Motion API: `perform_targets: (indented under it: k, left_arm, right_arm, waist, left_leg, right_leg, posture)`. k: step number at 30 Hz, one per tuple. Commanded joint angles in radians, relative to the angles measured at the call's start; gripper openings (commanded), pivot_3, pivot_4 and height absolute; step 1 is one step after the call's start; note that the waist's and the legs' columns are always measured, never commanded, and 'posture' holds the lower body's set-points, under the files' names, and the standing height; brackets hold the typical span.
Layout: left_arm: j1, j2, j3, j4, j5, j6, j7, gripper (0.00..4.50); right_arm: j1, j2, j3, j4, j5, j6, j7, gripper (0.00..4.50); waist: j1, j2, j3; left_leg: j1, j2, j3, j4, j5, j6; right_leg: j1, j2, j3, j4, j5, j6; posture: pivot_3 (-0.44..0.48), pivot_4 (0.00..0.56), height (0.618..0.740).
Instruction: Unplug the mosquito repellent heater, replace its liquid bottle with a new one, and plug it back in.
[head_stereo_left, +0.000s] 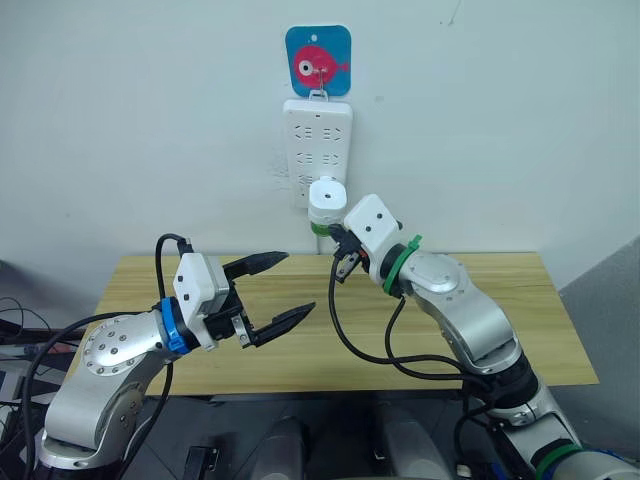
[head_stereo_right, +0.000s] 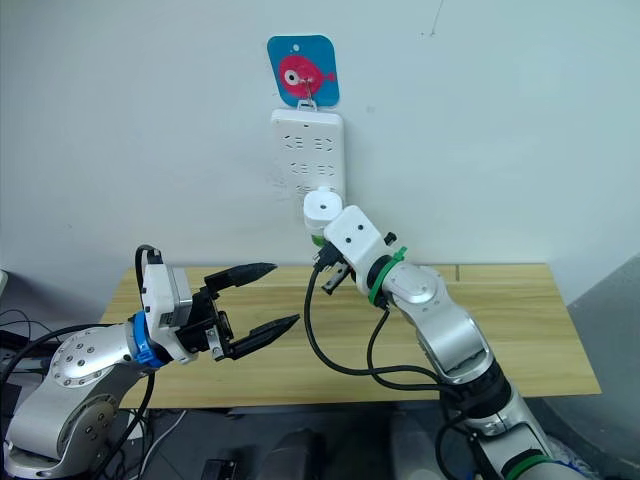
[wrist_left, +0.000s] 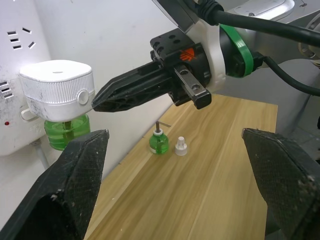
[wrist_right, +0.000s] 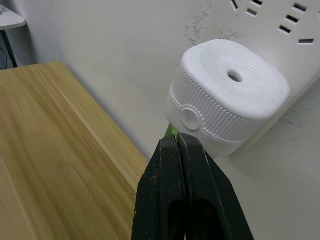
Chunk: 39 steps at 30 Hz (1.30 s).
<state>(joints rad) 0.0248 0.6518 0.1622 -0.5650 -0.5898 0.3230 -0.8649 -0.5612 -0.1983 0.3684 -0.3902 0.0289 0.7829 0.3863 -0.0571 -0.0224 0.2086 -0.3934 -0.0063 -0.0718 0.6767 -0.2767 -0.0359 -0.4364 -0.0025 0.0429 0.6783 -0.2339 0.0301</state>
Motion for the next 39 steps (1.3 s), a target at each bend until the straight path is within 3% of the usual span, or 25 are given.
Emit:
perform_targets:
  k: [1,32,39]
  left_arm:
    - [-0.011,-0.002,-0.004,-0.009,-0.002,-0.018,-0.002,4.50]
    - [-0.022,-0.006,-0.014,-0.004,0.000,-0.020,0.005,4.50]
    - [-0.026,-0.011,-0.014,0.015,0.005,-0.031,0.004,4.50]
  right_arm:
    - [-0.017,0.011,-0.021,-0.039,0.003,-0.014,-0.007,0.03]
    - [-0.050,0.066,-0.047,0.048,-0.091,-0.053,-0.135,0.03]
    - [-0.024,0.023,-0.064,-0.022,0.004,-0.007,-0.022,0.03]
  waist:
    - [0.000,0.000,0.000]
    - [0.000,0.000,0.000]
    - [0.000,0.000,0.000]
  left_leg:
    - [0.000,0.000,0.000,0.000,0.000,0.000]
    - [0.000,0.000,0.000,0.000,0.000,0.000]
    - [0.000,0.000,0.000,0.001,0.001,-0.001]
  right_leg:
    - [0.000,0.000,0.000,0.000,0.000,0.000]
    - [0.000,0.000,0.000,0.000,0.000,0.000]
    - [0.001,0.000,0.000,0.000,0.000,0.000]
  posture:
    - [-0.032,0.162,0.740]
    - [-0.030,0.168,0.740]
    - [-0.033,0.158,0.740]
